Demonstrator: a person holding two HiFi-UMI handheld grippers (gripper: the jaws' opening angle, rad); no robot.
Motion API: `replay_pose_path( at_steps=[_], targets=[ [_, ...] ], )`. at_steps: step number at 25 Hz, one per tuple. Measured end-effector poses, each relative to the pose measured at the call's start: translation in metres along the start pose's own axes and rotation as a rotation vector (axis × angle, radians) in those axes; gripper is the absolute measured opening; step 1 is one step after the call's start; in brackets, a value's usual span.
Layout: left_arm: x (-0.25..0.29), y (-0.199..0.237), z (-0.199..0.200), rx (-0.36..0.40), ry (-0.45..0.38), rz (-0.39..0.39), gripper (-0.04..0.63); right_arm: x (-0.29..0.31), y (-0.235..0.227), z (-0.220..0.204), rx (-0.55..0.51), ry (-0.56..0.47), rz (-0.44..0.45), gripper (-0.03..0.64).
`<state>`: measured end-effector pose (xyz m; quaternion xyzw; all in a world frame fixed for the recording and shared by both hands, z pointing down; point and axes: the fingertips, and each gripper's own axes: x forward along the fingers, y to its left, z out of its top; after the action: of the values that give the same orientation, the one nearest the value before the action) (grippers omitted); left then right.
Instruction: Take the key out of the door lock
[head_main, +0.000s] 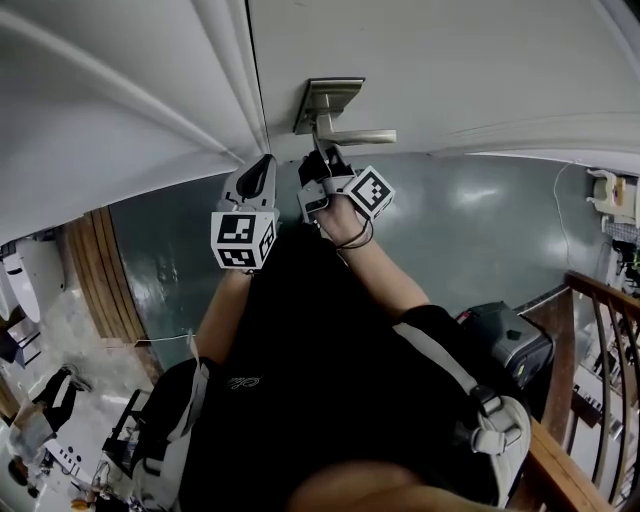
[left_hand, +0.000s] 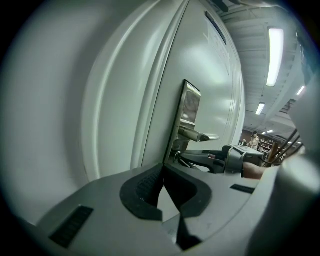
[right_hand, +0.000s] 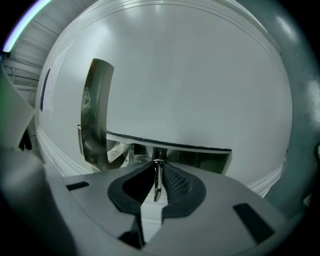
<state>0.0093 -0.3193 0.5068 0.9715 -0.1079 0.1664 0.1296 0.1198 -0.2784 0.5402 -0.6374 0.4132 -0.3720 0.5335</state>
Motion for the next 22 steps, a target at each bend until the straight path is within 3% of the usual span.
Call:
replay_pose_path(
  at_steps=[19, 22],
  targets=[
    [-0.0038, -0.0025, -0.0044, -0.010, -0.009, -0.002, 0.025, -0.0039, -0.0046, 0.0011, 0.074, -0.043, 0.019, 0.029],
    [-0.0019, -0.0019, -0.0047, -0.010, -0.007, -0.007, 0.024, -0.0024, -0.0045, 0.0007, 0.128, -0.062, 0.041, 0.029]
  ],
)
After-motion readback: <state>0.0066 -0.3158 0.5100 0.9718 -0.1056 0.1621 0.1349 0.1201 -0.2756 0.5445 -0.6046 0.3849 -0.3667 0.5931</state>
